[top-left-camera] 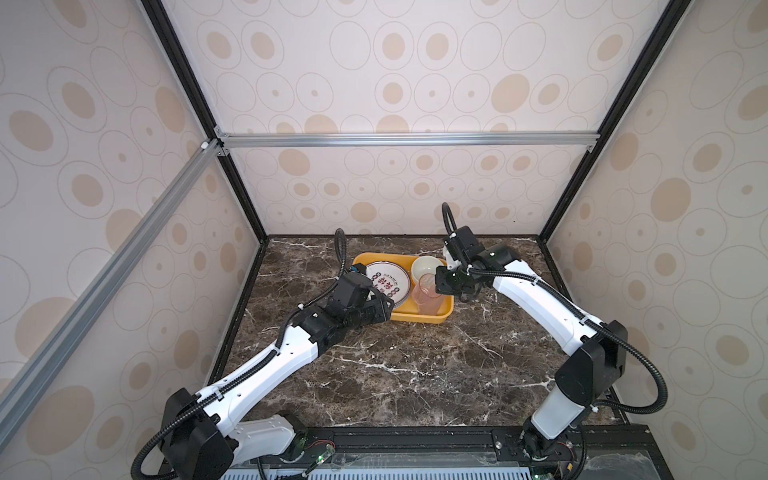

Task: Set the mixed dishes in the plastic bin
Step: 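Lower the pink cup onto the frosted cup stack with the right gripper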

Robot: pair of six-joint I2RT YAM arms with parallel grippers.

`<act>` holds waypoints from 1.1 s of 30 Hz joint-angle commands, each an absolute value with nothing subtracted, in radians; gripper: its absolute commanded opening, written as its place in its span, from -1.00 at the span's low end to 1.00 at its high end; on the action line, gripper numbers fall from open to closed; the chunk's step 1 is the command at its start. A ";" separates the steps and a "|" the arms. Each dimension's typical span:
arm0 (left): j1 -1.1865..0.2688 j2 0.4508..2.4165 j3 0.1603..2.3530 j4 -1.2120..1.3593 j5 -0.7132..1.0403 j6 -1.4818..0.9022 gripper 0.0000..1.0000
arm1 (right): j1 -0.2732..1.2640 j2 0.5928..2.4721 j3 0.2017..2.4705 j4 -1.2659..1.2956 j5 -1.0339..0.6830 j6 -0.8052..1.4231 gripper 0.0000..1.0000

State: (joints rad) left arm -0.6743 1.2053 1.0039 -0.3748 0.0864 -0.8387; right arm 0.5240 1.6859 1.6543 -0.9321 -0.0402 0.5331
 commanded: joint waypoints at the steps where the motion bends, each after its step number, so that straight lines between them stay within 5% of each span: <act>1: -0.677 1.183 0.993 -0.353 0.083 -0.860 -0.10 | 0.487 1.675 1.704 -0.976 -0.037 0.507 -0.92; 33: -0.671 1.181 0.954 -0.341 0.089 -0.875 -0.09 | 0.367 1.830 1.713 -0.950 -0.132 0.496 -0.93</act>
State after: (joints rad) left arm -0.6739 1.2041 0.9546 -0.3519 0.0887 -0.8604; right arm 0.3752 1.8103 1.7168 -0.9489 -0.1242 0.5056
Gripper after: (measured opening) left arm 0.456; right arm 0.059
